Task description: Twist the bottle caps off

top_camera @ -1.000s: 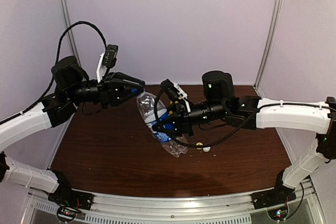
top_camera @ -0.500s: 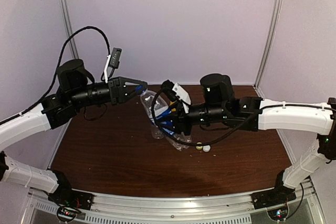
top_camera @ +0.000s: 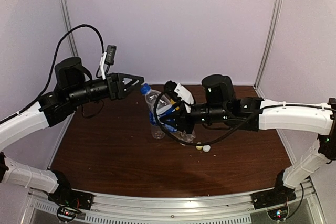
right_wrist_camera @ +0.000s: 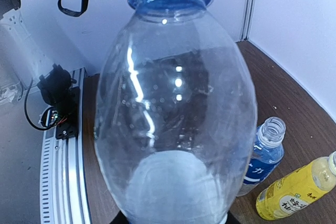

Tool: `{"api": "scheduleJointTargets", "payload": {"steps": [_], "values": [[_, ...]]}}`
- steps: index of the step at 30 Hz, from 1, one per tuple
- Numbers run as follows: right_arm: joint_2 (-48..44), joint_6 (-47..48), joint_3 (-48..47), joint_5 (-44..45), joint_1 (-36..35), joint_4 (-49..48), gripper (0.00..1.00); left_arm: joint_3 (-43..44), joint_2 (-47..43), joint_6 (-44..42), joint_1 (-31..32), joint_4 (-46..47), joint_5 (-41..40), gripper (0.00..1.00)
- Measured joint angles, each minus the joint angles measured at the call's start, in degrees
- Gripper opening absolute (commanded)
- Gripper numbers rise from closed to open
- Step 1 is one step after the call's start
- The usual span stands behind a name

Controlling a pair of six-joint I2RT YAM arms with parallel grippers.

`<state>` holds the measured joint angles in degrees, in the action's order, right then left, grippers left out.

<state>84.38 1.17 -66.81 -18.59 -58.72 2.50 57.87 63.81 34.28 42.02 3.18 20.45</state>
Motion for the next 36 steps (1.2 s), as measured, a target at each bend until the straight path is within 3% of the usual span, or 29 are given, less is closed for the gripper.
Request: {"api": "scheduleJointTargets", "payload": {"steps": [3, 7, 17, 24, 36], "values": [[-1.05, 0.00, 1.31, -4.96, 0.59, -0.13, 0.21, 0.00, -2.14, -4.52, -0.07, 0.09, 2.14, 0.84], [-1.77, -0.09, 1.62, -13.64, 0.92, -0.61, 0.22, 0.31, -5.11, -10.84, -0.09, 0.11, 9.57, 0.84], [-1.46, -3.32, 1.60, -32.04, 1.01, -4.98, 0.22, 1.51, -3.85, -17.92, -0.07, 1.36, 28.09, 0.64], [-0.55, -5.38, 1.60, -35.80, 1.01, -7.10, 0.22, 1.51, -1.16, -16.57, -0.07, 5.11, 33.92, 0.54], [0.13, -8.07, 1.60, -36.09, 1.97, -10.32, 0.22, 1.14, -0.39, -13.51, -0.07, 9.70, 37.31, 0.51]]}}
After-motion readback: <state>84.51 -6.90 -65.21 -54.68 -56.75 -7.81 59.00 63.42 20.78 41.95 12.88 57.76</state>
